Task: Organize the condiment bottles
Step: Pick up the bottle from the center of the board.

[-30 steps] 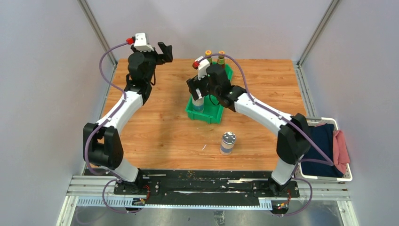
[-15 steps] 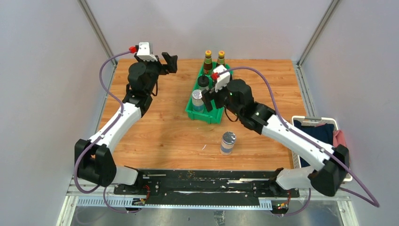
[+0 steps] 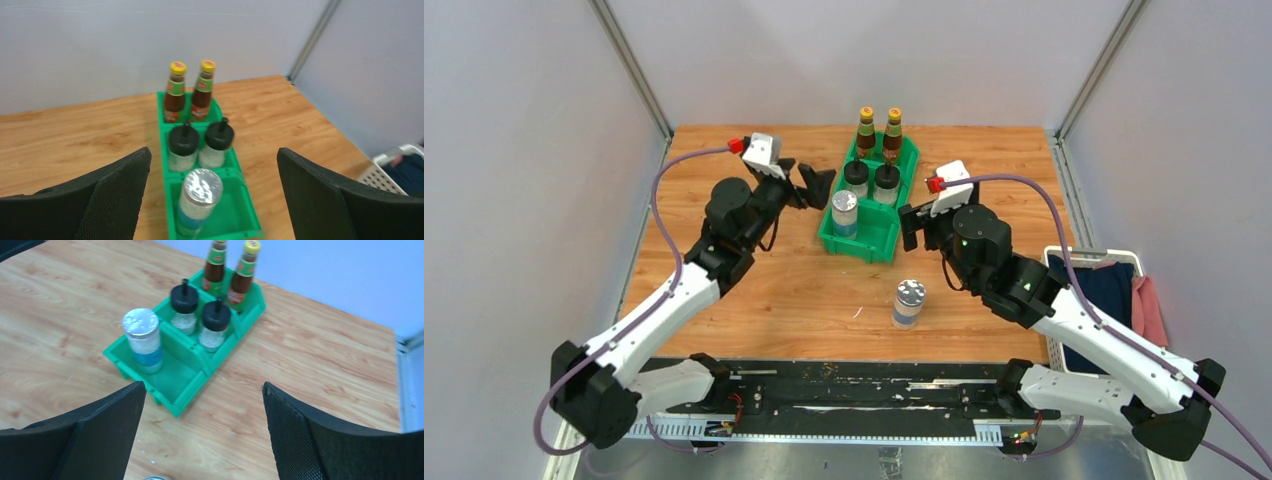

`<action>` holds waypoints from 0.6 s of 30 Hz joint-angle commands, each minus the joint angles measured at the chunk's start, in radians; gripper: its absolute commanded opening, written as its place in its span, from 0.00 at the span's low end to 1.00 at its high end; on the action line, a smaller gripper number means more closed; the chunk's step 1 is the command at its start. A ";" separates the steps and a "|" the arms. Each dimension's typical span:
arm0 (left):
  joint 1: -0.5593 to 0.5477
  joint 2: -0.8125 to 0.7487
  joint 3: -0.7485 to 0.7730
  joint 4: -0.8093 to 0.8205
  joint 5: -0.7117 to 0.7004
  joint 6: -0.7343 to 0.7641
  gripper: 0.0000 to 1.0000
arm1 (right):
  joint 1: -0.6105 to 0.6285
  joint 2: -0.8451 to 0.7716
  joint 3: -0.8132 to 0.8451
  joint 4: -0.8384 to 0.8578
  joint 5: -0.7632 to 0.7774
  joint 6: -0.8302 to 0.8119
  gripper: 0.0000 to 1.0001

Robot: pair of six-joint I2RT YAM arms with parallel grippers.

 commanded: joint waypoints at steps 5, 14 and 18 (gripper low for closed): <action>-0.207 -0.203 -0.169 -0.059 -0.073 0.026 1.00 | -0.046 -0.050 0.007 -0.046 0.287 0.072 0.90; -0.490 -0.171 -0.214 -0.109 -0.108 0.137 1.00 | -0.261 -0.096 0.001 -0.051 0.220 0.168 0.91; -0.567 -0.136 -0.245 -0.109 -0.091 0.182 1.00 | -0.311 -0.093 0.021 -0.051 0.172 0.178 0.90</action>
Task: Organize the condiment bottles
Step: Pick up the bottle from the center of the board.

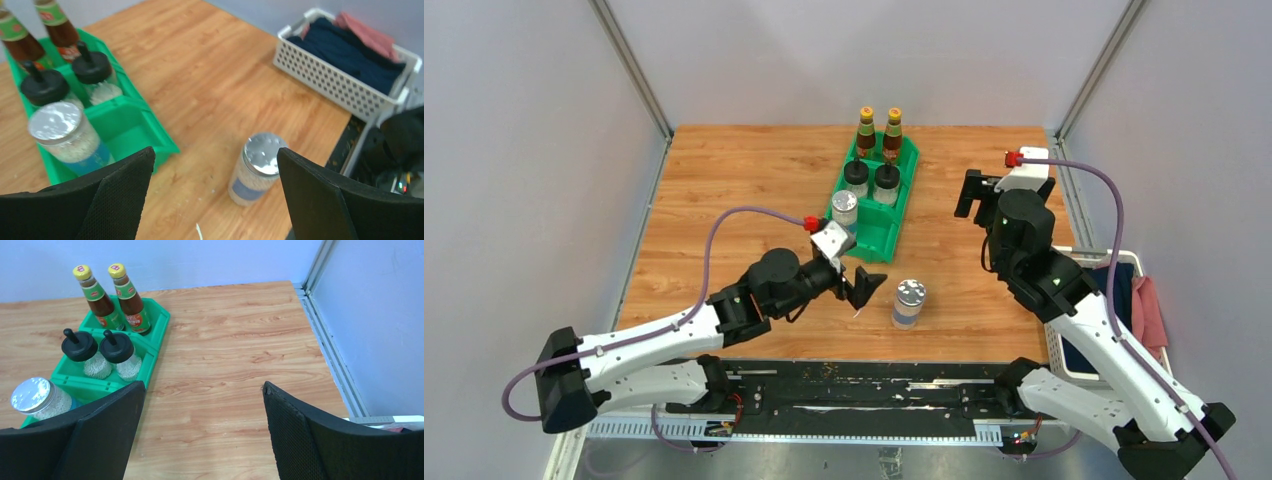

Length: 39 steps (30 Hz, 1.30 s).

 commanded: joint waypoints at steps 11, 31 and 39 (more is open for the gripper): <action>-0.133 0.013 -0.119 0.010 0.120 0.155 1.00 | -0.067 0.020 0.026 0.006 -0.074 0.037 0.90; -0.299 0.346 -0.231 0.550 -0.110 0.135 1.00 | -0.075 0.034 0.017 0.044 -0.104 0.019 0.90; -0.307 0.440 -0.254 0.771 -0.241 0.200 1.00 | -0.078 0.023 -0.006 0.063 -0.124 0.015 0.89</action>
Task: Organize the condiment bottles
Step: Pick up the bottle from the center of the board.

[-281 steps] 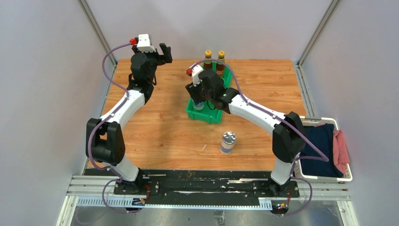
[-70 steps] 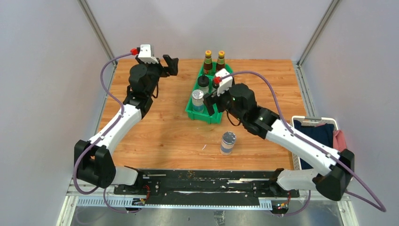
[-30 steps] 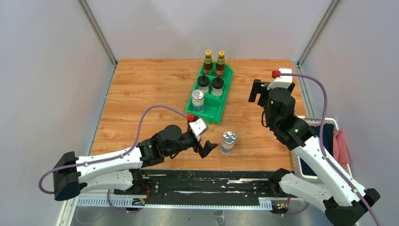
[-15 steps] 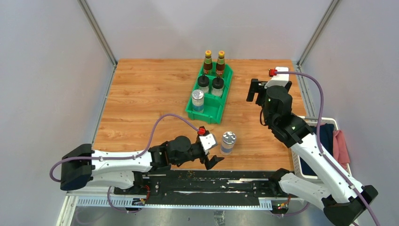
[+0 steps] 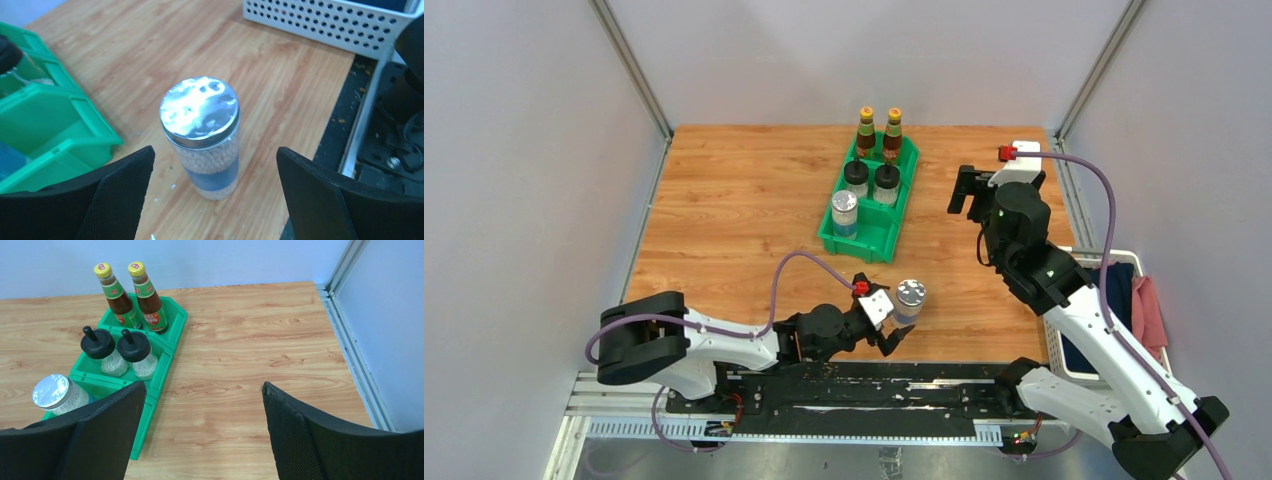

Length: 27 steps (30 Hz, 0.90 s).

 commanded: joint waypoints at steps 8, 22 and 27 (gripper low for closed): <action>-0.009 0.095 0.001 0.245 -0.117 0.077 1.00 | -0.022 -0.006 -0.024 0.049 -0.023 -0.005 0.89; -0.008 0.160 0.064 0.232 -0.079 0.117 1.00 | -0.026 -0.003 -0.034 0.056 -0.027 -0.003 0.89; 0.019 0.154 0.076 0.202 -0.023 0.099 1.00 | -0.026 0.000 -0.033 0.060 -0.028 -0.002 0.89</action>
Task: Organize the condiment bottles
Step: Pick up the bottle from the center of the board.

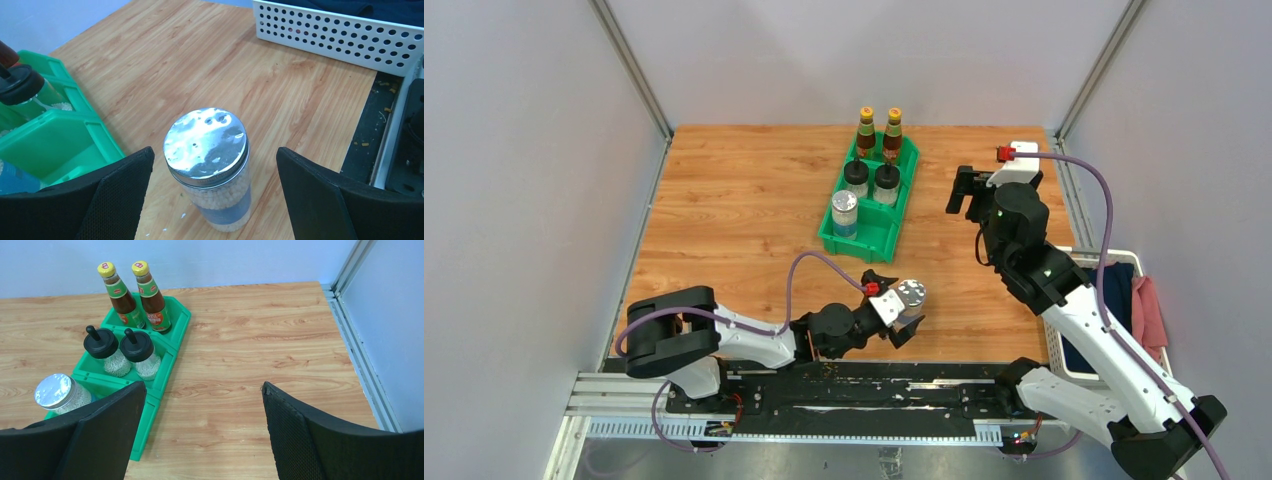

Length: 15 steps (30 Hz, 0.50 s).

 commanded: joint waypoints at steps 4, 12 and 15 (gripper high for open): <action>0.039 0.003 0.036 -0.018 0.090 -0.021 1.00 | -0.015 -0.001 -0.012 0.024 0.000 -0.003 0.89; 0.065 0.013 0.056 -0.038 0.131 -0.034 1.00 | -0.017 0.009 -0.011 0.030 0.002 -0.006 0.89; 0.075 0.020 0.058 -0.036 0.144 -0.042 1.00 | -0.017 0.009 -0.012 0.031 0.004 -0.007 0.89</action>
